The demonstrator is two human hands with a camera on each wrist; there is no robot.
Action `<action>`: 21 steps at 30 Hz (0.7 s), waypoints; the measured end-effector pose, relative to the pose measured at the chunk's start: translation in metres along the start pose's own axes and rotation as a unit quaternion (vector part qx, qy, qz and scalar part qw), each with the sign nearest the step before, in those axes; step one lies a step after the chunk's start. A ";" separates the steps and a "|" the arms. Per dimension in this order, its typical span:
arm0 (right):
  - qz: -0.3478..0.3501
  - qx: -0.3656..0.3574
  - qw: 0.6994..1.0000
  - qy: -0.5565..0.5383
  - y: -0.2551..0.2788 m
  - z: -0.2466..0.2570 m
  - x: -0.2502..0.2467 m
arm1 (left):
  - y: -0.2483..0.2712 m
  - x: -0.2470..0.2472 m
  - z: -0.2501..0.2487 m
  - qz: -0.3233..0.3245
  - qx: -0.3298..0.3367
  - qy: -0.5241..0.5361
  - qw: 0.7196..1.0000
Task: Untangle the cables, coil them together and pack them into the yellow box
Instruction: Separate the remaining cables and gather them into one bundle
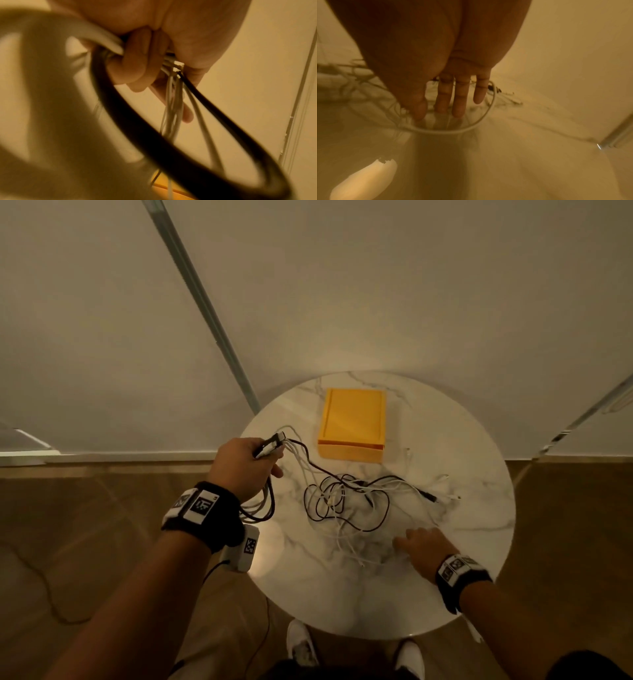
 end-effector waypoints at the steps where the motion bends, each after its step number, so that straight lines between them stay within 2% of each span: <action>1: -0.006 0.001 1.000 0.015 0.000 -0.002 0.008 | 0.000 -0.001 0.000 0.003 0.002 -0.018 1.000; 3: -0.010 0.009 1.000 0.008 -0.004 -0.009 0.023 | -0.003 -0.008 -0.001 -0.008 0.034 -0.110 0.993; 5: -0.020 0.019 1.000 0.004 -0.006 -0.012 0.027 | -0.005 -0.019 -0.007 -0.049 0.082 -0.210 0.973; 8: -0.048 0.014 0.998 -0.047 -0.001 -0.005 -0.009 | -0.005 -0.041 -0.019 -0.125 0.112 -0.175 0.970; 10: -0.106 0.030 0.978 -0.175 0.005 -0.005 -0.045 | 0.000 -0.054 -0.027 -0.171 0.106 -0.110 0.973; 11: -0.132 0.044 0.953 -0.270 0.009 -0.007 -0.065 | 0.003 -0.059 -0.030 -0.188 0.097 -0.065 0.975; 13: -0.215 0.090 0.877 -0.420 0.018 -0.021 -0.107 | 0.010 -0.064 -0.038 -0.194 0.074 0.048 0.977; 15: -0.297 0.106 0.810 -0.494 0.023 -0.037 -0.154 | 0.016 -0.065 -0.048 -0.178 0.063 0.159 0.969; 17: -0.345 0.092 0.755 -0.550 0.025 -0.043 -0.206 | 0.018 -0.065 -0.058 -0.161 0.061 0.243 0.955; 19: -0.380 0.070 0.715 -0.582 0.024 -0.047 -0.258 | 0.020 -0.067 -0.072 -0.152 0.078 0.282 0.944; 21: -0.402 0.044 0.688 -0.602 0.024 -0.047 -0.309 | 0.021 -0.069 -0.088 -0.148 0.104 0.305 0.935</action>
Point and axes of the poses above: each hand's wrist, its own y-axis away from the middle knuckle, its own x-axis out of the palm, z = x × y, the point moved 8 cm from there along -y, towards the middle knuckle, and after that the axes turned 8 degrees about -z, right-handed, at the moved point
